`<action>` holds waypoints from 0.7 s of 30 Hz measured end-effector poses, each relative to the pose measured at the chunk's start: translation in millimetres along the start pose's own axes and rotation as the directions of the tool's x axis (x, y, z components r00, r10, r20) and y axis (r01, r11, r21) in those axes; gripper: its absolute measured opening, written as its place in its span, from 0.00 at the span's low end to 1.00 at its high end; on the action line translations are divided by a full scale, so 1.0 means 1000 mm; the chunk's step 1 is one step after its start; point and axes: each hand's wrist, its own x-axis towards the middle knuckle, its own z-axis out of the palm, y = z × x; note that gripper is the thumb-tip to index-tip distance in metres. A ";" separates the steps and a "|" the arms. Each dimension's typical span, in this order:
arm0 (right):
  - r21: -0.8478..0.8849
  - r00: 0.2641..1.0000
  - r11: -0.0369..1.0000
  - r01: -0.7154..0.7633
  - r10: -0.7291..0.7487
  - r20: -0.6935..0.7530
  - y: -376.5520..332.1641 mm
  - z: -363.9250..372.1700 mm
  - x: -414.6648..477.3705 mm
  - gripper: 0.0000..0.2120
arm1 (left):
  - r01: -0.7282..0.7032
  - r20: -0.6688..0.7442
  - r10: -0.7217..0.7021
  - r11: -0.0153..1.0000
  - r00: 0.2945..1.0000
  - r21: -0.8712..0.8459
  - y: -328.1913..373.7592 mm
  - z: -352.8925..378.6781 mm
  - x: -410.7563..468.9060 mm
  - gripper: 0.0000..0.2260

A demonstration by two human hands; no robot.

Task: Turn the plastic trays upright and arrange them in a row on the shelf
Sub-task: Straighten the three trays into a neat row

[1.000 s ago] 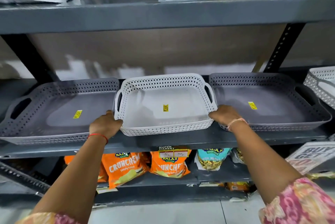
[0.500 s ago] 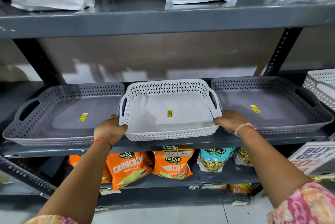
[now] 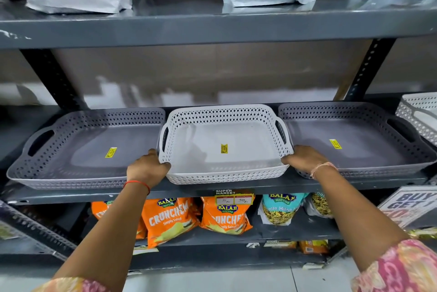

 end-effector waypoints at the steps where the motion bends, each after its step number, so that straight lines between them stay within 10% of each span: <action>1: 0.005 1.000 1.000 -0.005 0.005 0.000 0.001 0.000 0.001 0.10 | -0.002 -0.001 0.002 1.000 1.000 0.001 0.000 0.000 0.000 0.18; 21: 0.018 0.999 0.999 -0.033 0.034 -0.040 0.005 0.006 0.009 0.11 | -0.003 -0.084 0.002 1.000 0.996 -0.009 -0.001 -0.001 -0.011 0.14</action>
